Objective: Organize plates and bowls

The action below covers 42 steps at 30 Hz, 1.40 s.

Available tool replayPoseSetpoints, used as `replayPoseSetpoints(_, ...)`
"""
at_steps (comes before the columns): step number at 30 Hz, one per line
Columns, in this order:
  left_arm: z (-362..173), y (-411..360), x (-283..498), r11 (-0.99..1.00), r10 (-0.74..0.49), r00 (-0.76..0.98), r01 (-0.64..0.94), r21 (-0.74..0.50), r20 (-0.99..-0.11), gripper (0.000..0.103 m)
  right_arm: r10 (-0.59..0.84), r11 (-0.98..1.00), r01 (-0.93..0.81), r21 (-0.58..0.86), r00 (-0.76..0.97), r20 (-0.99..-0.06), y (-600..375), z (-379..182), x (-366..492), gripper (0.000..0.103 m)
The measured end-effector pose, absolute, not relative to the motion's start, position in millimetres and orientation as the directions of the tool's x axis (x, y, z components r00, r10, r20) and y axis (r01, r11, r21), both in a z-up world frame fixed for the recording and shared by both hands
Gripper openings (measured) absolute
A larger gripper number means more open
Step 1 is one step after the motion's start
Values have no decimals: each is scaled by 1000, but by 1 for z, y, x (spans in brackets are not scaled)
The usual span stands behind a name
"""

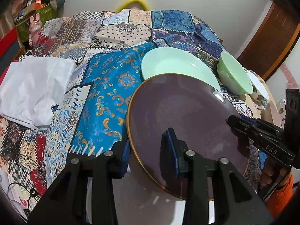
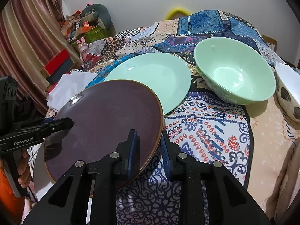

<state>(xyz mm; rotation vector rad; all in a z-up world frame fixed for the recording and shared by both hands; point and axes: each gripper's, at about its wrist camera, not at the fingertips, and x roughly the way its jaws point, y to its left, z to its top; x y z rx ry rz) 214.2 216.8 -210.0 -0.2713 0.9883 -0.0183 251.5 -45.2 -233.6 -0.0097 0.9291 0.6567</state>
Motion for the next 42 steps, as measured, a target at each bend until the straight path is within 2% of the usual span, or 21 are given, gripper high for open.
replayPoseSetpoints(25,-170,144,190,976,-158,587,-31,-217,-794,36,513,834,-482,268,502,-696,-113,-205,218,23)
replayPoseSetpoints(42,-170,85,172,972,-213,557,41,-230,-802,36,470,870,-418,262,541,-697,-171,-202,191,23)
